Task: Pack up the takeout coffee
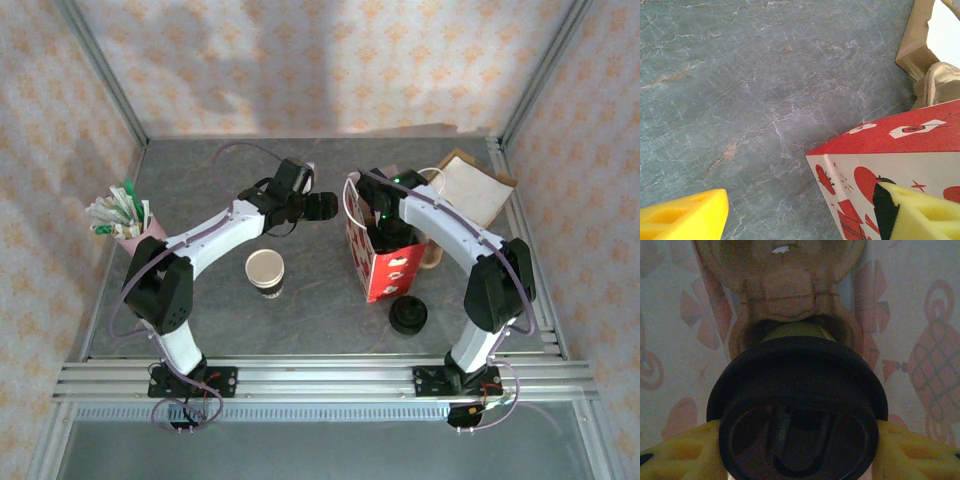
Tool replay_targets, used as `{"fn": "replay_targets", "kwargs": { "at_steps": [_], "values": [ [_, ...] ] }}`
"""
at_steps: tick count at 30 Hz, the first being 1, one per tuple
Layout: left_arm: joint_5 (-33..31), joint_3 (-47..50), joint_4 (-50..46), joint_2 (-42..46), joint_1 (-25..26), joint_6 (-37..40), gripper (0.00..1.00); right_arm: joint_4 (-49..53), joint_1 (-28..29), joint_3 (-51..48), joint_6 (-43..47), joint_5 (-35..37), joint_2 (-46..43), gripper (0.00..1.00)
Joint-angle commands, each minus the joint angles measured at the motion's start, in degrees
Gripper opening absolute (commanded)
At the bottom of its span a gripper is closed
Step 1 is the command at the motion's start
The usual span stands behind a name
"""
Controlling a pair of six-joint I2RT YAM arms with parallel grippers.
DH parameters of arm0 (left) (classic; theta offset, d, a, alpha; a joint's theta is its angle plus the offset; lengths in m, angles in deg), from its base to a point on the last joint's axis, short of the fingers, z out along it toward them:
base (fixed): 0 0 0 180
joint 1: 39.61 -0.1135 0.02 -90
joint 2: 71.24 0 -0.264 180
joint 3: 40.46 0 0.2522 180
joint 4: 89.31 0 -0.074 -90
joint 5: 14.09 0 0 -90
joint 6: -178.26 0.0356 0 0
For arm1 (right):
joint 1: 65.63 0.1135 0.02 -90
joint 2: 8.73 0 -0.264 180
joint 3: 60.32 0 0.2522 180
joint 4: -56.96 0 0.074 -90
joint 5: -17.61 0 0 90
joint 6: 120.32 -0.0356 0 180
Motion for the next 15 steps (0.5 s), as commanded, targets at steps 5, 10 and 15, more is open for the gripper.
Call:
{"fn": "replay_targets", "kwargs": {
  "at_steps": [5, 10, 15],
  "values": [
    [-1.9, -1.8, -1.7, 0.0, 0.4, 1.2, 0.77, -1.5, -0.2, -1.9, 0.0, -0.2, 1.9, 0.54],
    [-2.0, -1.5, -1.6, 0.3, 0.3, 1.2, 0.77, -4.0, -0.3, -5.0, -0.7, -1.1, 2.0, 0.54],
    [-2.1, -1.4, -1.8, 0.7, 0.3, 1.2, 0.77, -4.7, -0.2, -5.8, -1.2, -1.4, 2.0, 0.54]
  ]
}}
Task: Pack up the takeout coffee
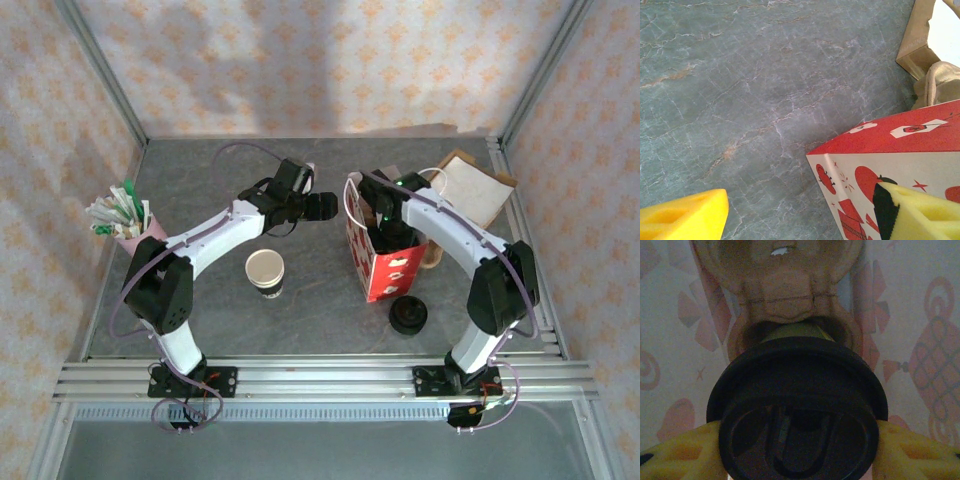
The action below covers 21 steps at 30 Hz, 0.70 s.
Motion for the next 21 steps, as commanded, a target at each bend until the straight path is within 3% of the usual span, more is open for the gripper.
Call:
{"fn": "replay_targets", "kwargs": {
  "at_steps": [1, 21],
  "values": [
    [-2.1, -1.4, -1.6, 0.8, 0.3, 1.2, 0.77, -2.6, -0.1, -3.4, -1.1, -1.3, 3.2, 0.54],
    [-2.3, -0.5, -1.2, 1.6, 0.4, 0.9, 0.78, -1.2, -0.1, -2.1, -1.1, -1.2, 1.8, 0.57]
  ]
}}
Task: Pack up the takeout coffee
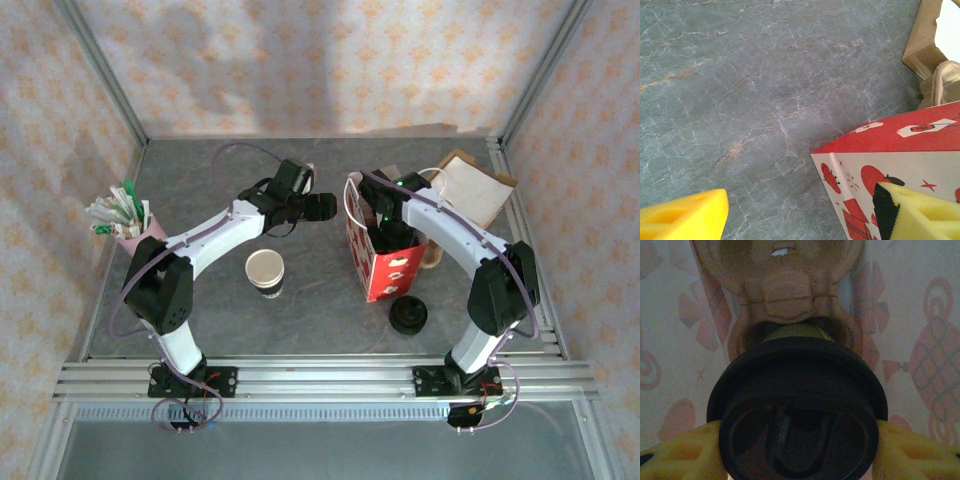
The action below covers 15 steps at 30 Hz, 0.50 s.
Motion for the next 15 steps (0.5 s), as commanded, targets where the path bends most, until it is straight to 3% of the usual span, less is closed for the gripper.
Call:
{"fn": "replay_targets", "kwargs": {
  "at_steps": [1, 15],
  "values": [
    [-1.5, -0.5, -0.6, 1.6, 0.4, 0.9, 0.78, -1.1, -0.1, -2.1, -1.0, -1.1, 2.0, 0.58],
    [-1.6, -0.6, -0.4, 1.6, 0.4, 0.9, 0.78, -0.9, -0.1, -2.0, -1.0, -1.1, 1.8, 0.59]
  ]
}}
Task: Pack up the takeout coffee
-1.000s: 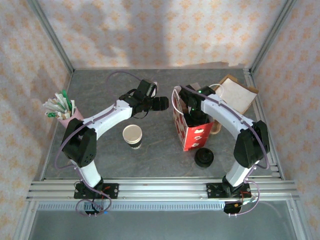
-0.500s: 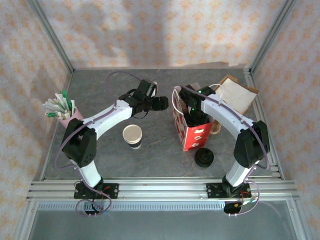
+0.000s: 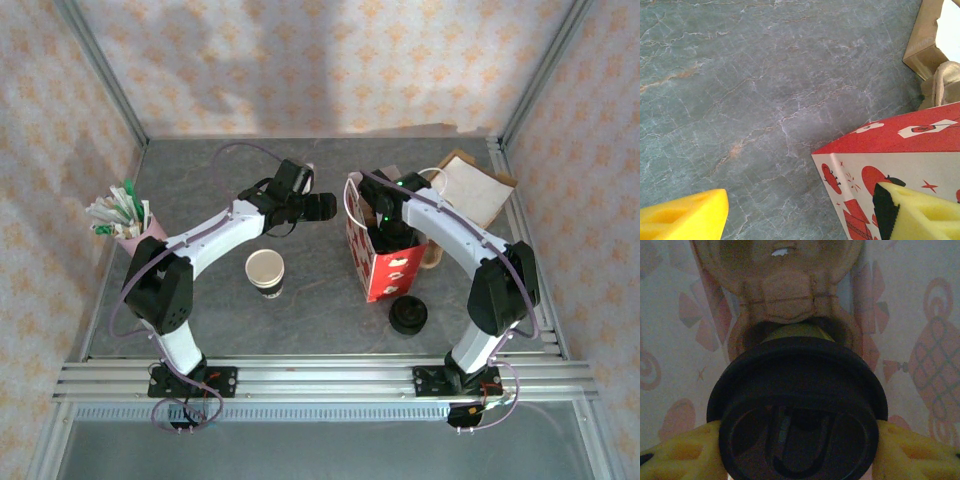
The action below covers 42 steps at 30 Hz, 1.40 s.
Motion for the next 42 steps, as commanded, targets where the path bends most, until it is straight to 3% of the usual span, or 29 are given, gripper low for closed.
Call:
{"fn": "replay_targets", "kwargs": {
  "at_steps": [1, 42],
  "values": [
    [-1.4, -0.6, -0.5, 1.6, 0.4, 0.9, 0.78, -0.8, -0.1, -2.0, -1.0, -1.1, 1.8, 0.59],
    [-1.4, -0.3, -0.2, 2.1, 0.5, 0.8, 0.78, 4.1, -0.1, 3.7, -2.3, 0.6, -2.0, 0.85]
  ]
}}
